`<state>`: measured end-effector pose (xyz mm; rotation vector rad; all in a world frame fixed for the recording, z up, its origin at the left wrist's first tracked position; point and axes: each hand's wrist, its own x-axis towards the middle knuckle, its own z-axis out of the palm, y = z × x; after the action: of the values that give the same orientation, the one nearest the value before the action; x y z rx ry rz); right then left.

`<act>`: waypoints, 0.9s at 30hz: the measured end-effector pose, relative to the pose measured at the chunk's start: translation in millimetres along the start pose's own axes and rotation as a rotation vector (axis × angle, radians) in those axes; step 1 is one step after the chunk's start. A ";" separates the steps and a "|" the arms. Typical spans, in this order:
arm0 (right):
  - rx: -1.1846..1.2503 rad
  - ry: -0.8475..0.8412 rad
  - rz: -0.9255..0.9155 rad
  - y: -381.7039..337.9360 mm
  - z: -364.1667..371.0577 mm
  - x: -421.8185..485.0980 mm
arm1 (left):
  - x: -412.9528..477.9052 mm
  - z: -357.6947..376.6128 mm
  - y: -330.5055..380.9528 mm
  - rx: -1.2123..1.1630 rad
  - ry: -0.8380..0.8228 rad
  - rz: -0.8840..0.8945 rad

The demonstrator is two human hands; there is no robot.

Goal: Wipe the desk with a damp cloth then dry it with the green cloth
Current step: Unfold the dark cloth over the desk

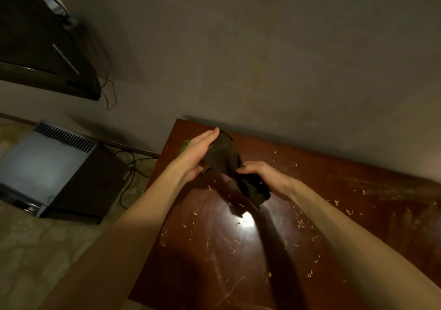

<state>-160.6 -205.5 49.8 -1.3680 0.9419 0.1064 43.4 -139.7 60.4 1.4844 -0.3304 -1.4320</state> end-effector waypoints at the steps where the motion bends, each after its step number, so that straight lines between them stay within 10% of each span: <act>1: 0.011 0.004 -0.014 -2.7 1.8 -4.1 | -0.9 -2.0 1.4 -0.074 -0.016 -0.030; 5: 0.268 0.065 -0.127 -14.5 5.1 -9.7 | -3.3 -15.8 0.6 -0.331 -0.121 -0.131; 27: 0.138 0.216 -0.252 -17.3 -3.7 -22.5 | -23.6 -2.1 -31.4 0.292 -0.396 -0.340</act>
<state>-167.1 -203.1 77.7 -1.3755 0.9283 -0.2976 25.7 -106.3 49.5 1.5302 -0.5698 -2.0276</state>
